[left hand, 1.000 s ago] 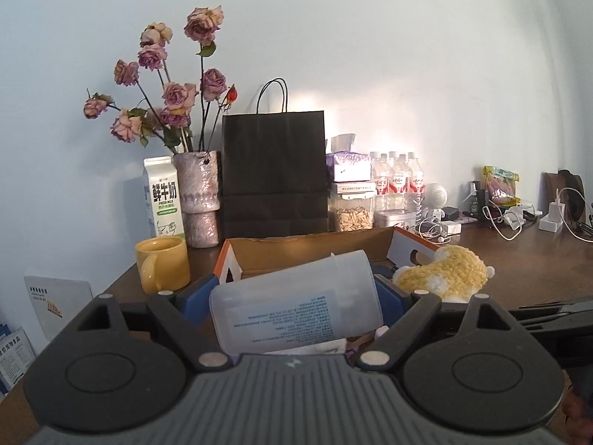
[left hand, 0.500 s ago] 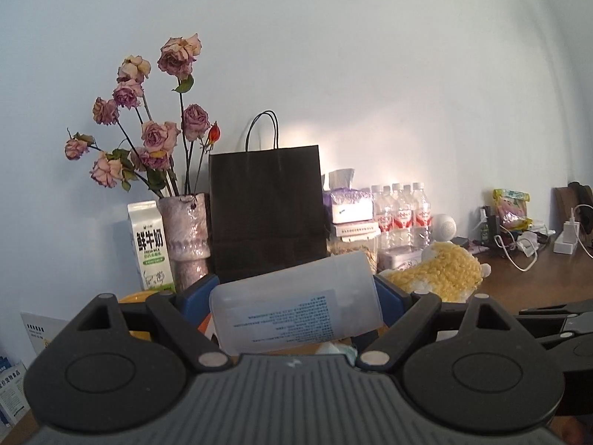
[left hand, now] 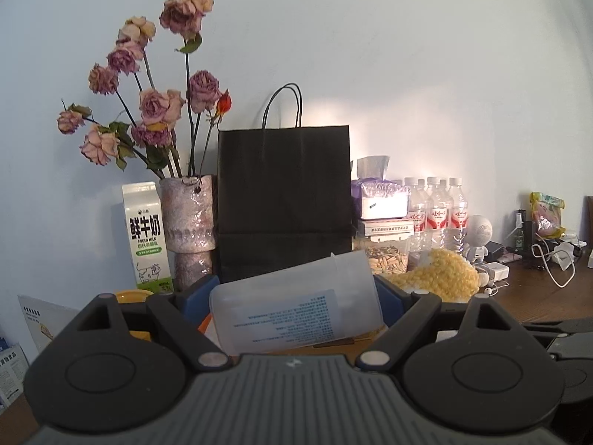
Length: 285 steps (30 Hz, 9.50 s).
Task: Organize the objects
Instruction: 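Carry the plastic container and plush toy over the cardboard box, then lower the container and plush toy into the box and open both tools, then grasp the white cloth with the left tool while the right tool grasps white bottle caps, then carry the white cloth and bottle caps over the cardboard box, then lower the cloth and caps into the box and open both tools, then move the left tool to the blue-grey cloth and close on it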
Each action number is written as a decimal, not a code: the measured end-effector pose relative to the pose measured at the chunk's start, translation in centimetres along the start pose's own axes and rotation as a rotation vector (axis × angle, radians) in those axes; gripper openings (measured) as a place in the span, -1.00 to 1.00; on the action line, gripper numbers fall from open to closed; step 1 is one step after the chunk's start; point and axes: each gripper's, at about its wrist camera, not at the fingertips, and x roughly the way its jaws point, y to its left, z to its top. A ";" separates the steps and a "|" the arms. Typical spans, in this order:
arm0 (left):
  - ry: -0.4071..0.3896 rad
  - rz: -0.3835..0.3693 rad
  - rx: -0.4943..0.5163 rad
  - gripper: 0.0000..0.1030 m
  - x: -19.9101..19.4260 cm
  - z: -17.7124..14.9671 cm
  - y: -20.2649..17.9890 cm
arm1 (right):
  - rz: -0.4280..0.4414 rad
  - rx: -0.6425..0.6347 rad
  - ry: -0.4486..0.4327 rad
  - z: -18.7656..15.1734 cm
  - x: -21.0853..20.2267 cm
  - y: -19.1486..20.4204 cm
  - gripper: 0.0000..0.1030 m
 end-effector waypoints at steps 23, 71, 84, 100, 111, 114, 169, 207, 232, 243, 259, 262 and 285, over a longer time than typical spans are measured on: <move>0.149 0.003 -0.067 1.00 4.2 -2.0 1.8 | -0.059 -0.023 0.067 -1.5 3.2 -1.7 1.00; 0.302 -0.068 -0.108 1.00 -10.3 -4.8 6.1 | -0.113 -0.163 0.128 -8.4 -11.0 0.5 1.00; 0.344 -0.052 -0.133 1.00 -13.0 -6.8 7.6 | -0.034 -0.182 0.241 -10.8 -10.8 1.7 0.06; 0.372 -0.072 -0.163 1.00 -12.7 -7.2 7.8 | -0.020 -0.179 0.238 -10.9 -8.8 2.3 -0.47; 0.506 -0.151 -0.287 1.00 -10.0 -6.3 7.0 | -0.079 -0.171 0.099 -9.9 -10.3 1.5 -0.47; 0.535 -0.134 -0.283 1.00 -8.7 -5.8 6.4 | -0.096 -0.179 0.076 -9.4 -10.3 0.8 -0.47; 0.400 -0.079 -0.173 0.42 -11.5 -6.4 6.2 | -0.138 -0.139 0.035 -8.8 -10.5 -3.4 -0.46; 0.216 -0.148 -0.120 0.43 -2.4 -0.8 2.7 | -0.153 -0.130 -0.066 -0.6 -3.9 -0.9 -0.46; 0.245 -0.053 -0.100 1.00 4.2 -1.8 2.4 | -0.169 -0.024 -0.002 -0.6 1.7 -4.1 0.36; 0.252 -0.014 -0.124 1.00 4.5 -1.9 2.8 | -0.183 -0.032 -0.007 -0.6 1.5 -3.9 1.00; 0.220 -0.033 -0.134 1.00 2.2 -1.1 3.2 | -0.185 -0.070 -0.026 -0.9 -0.5 -2.9 1.00; 0.210 -0.038 -0.135 1.00 1.2 -1.1 3.3 | -0.183 -0.080 -0.036 -1.3 -1.5 -2.6 1.00; 0.236 -0.045 -0.128 1.00 -5.8 -3.4 4.7 | -0.125 -0.189 0.000 -6.2 -7.9 -0.5 1.00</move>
